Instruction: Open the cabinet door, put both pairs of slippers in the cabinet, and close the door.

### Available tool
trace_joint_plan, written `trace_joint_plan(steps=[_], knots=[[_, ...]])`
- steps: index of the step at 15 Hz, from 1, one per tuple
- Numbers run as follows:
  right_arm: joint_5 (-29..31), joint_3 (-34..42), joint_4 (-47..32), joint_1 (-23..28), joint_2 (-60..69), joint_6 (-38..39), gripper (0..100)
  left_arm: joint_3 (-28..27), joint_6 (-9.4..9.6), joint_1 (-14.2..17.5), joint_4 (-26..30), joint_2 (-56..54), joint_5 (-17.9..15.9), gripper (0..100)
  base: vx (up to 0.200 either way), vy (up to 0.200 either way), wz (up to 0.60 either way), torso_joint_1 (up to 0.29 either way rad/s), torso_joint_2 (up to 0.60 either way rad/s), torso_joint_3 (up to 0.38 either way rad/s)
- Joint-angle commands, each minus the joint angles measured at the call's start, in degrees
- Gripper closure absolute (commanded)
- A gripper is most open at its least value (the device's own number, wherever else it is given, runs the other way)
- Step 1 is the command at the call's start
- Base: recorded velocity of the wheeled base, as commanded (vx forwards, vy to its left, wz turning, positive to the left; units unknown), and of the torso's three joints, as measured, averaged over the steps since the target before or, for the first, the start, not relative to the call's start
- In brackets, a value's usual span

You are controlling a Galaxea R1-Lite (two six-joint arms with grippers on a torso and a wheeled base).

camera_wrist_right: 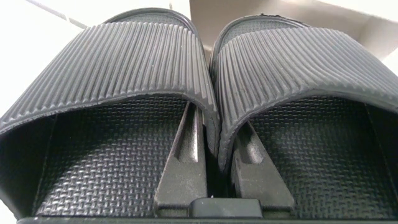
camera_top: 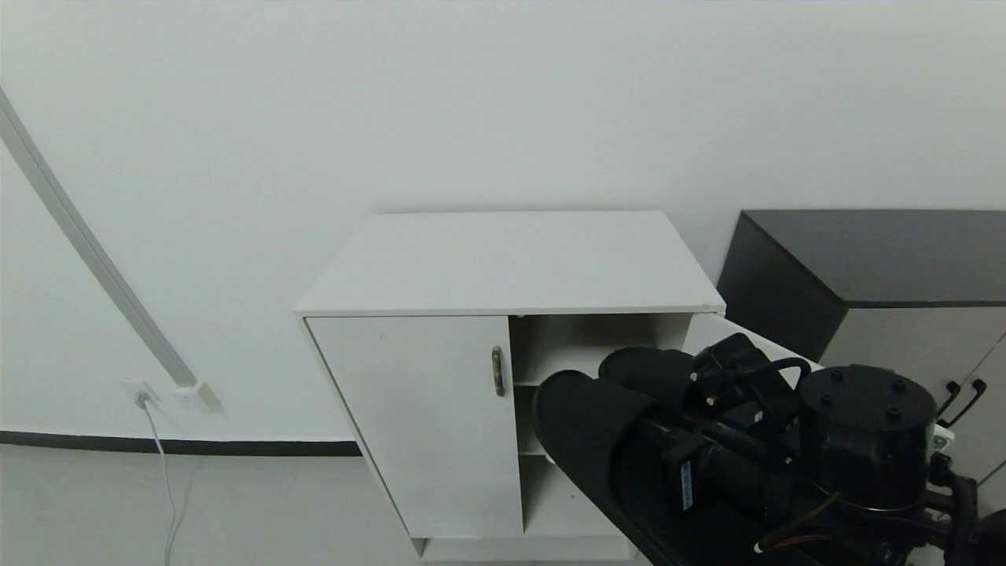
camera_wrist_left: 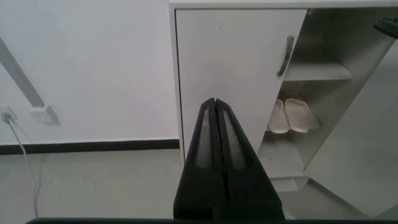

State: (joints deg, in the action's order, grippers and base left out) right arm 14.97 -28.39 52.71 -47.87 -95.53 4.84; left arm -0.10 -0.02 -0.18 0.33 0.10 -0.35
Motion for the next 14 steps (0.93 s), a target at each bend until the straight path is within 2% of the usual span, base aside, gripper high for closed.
trace_joint_plan(steps=[1, 14], knots=[[-0.12, 0.35, 0.29, -0.03, -0.36, 0.08, 100, 0.01, 0.02, 0.01, 0.02, 0.08, 0.00, 100, 0.000, 0.000, 0.00, -0.232, 0.56, 0.320], [-0.38, 0.53, 3.45, 0.15, -4.49, 0.35, 100, 0.01, -0.06, 0.01, 0.02, 0.08, -0.09, 100, 0.000, 0.000, 0.00, -0.190, 0.51, 0.326]])
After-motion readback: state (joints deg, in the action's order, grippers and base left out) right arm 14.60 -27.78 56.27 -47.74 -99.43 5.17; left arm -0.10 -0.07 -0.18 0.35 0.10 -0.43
